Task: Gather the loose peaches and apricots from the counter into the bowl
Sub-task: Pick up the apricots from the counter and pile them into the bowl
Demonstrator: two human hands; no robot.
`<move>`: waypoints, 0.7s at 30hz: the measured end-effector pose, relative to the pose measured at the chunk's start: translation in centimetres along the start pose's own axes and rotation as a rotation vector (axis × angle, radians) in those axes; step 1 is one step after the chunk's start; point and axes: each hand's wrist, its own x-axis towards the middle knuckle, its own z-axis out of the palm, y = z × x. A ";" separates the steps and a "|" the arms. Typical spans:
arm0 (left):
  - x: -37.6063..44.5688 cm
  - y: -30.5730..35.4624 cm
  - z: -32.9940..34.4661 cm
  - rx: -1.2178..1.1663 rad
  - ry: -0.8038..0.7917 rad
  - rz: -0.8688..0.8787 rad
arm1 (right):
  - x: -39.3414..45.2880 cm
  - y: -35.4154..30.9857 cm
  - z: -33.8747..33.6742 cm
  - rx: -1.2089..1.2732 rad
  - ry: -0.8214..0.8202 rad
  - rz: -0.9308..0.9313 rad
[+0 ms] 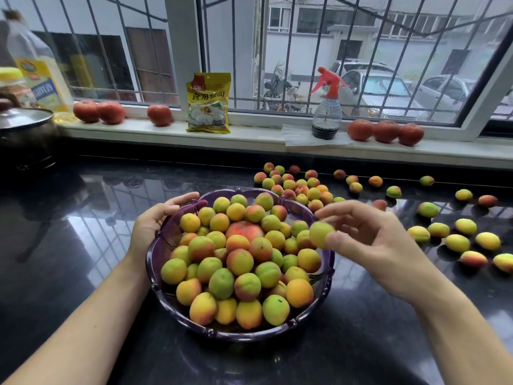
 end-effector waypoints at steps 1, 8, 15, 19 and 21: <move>0.0 0.0 0.0 0.000 0.000 -0.001 | -0.1 0.0 0.0 -0.087 -0.051 -0.009; 0.1 0.0 0.0 0.001 0.006 -0.003 | -0.4 -0.5 0.8 -0.364 -0.183 -0.011; 0.0 0.1 0.1 0.004 0.004 -0.009 | -0.6 -0.4 0.4 -0.470 -0.189 -0.077; 0.0 0.1 0.1 0.007 0.000 -0.005 | -0.6 -0.3 0.5 -0.498 -0.228 -0.057; 0.0 0.1 0.1 0.013 0.002 -0.001 | -0.6 -0.3 0.5 -0.486 -0.252 -0.036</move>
